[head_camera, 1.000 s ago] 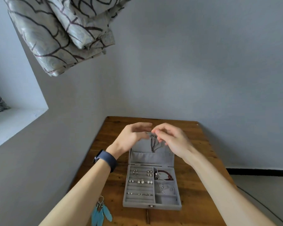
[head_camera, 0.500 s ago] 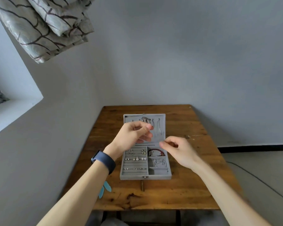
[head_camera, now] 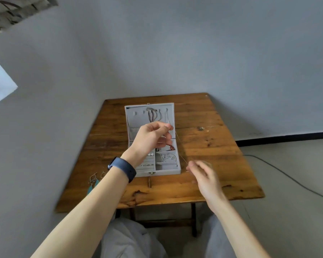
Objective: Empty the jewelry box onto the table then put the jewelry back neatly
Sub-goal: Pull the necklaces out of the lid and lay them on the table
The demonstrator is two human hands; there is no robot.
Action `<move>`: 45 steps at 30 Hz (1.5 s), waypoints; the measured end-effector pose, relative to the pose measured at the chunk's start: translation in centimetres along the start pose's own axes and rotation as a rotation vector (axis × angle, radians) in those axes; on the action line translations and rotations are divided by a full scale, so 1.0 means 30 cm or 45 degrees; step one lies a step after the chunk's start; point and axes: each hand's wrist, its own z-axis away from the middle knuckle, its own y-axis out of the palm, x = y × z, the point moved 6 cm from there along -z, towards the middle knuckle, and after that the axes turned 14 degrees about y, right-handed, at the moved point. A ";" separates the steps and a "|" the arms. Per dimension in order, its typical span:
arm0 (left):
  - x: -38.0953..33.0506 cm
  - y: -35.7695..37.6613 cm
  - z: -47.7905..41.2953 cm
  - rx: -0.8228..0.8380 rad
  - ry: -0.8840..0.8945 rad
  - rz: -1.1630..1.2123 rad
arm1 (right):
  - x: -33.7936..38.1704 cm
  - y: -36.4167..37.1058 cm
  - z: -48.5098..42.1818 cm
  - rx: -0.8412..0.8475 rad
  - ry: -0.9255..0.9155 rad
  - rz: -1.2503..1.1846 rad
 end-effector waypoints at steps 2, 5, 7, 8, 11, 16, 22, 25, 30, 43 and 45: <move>0.017 0.028 -0.018 -0.012 -0.032 0.020 | -0.034 -0.029 0.027 0.069 0.067 -0.134; 0.044 0.095 -0.054 0.031 -0.067 0.007 | -0.066 -0.087 0.056 0.105 0.081 -0.249; 0.067 0.153 -0.081 0.070 -0.105 0.032 | -0.079 -0.132 0.069 0.094 0.052 -0.272; 0.081 0.183 -0.095 0.084 -0.135 0.053 | -0.087 -0.157 0.070 0.079 0.040 -0.276; 0.125 0.278 -0.136 0.104 -0.224 0.133 | -0.107 -0.234 0.070 0.030 0.053 -0.332; 0.177 0.438 -0.167 0.213 -0.313 0.190 | -0.143 -0.338 0.045 -0.004 0.165 -0.695; 0.214 0.504 -0.217 0.224 -0.336 0.202 | -0.182 -0.396 0.007 -0.105 0.172 -0.737; 0.225 0.526 -0.247 0.196 -0.292 0.177 | -0.192 -0.419 -0.010 -0.207 0.166 -0.564; 0.294 0.588 -0.311 0.173 -0.272 0.047 | -0.212 -0.483 -0.052 -0.444 0.182 -0.148; 0.454 0.813 -0.492 0.537 0.214 -1.103 | -0.178 -0.638 -0.114 -0.692 0.441 0.473; 0.473 0.833 -0.498 0.531 0.267 -1.129 | -0.178 -0.637 -0.114 -0.705 0.457 0.529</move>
